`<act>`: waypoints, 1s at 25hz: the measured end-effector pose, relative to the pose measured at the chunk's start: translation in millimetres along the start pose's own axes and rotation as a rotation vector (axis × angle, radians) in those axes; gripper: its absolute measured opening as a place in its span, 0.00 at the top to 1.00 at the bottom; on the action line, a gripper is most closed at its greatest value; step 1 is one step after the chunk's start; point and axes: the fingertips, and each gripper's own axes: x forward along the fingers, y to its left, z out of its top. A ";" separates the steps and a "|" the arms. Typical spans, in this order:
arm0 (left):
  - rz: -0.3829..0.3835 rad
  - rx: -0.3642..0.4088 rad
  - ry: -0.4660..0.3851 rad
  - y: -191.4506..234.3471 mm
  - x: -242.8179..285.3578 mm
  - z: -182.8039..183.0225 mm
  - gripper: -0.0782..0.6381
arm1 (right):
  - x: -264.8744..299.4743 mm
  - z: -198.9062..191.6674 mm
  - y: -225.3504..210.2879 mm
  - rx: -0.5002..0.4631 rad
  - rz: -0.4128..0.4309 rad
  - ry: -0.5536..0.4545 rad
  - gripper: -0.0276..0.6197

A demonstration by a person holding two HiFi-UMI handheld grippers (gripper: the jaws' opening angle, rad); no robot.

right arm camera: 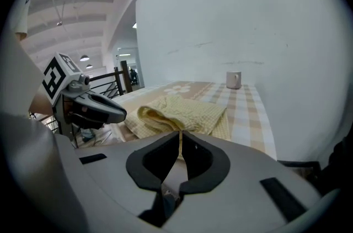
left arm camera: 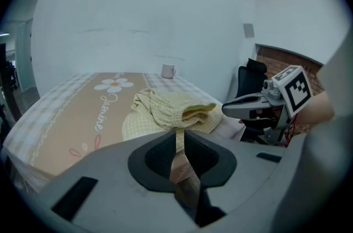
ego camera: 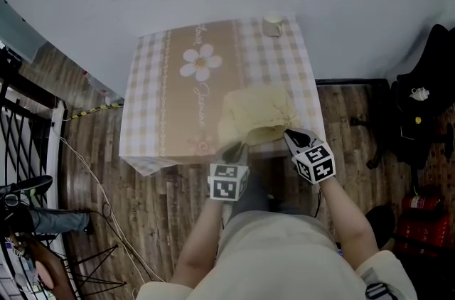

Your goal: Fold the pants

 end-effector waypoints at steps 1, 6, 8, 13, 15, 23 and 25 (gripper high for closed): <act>0.007 -0.007 -0.012 -1.1 -4.3 0.2 0.83 | -5.2 1.9 2.9 0.009 -0.006 -0.016 0.94; 0.026 -0.069 -0.064 -7.8 -29.2 -0.2 0.85 | -31.5 10.4 20.9 0.026 -0.031 -0.083 0.94; 0.019 -0.085 -0.081 -11.5 -38.1 -0.1 0.85 | -40.9 13.7 27.0 0.033 -0.041 -0.098 0.94; 0.011 -0.096 -0.107 -18.6 -55.1 -2.4 0.85 | -64.9 20.5 40.9 0.053 -0.054 -0.140 0.94; 0.005 -0.098 -0.118 -22.1 -61.6 -1.9 0.85 | -74.3 23.2 45.6 0.056 -0.056 -0.155 0.95; -0.025 -0.084 -0.153 -39.4 -85.3 0.8 0.85 | -103.9 28.0 61.2 0.065 -0.070 -0.195 0.95; -0.024 -0.081 -0.157 -42.1 -89.2 -0.2 0.86 | -108.2 26.5 65.5 0.064 -0.068 -0.204 0.95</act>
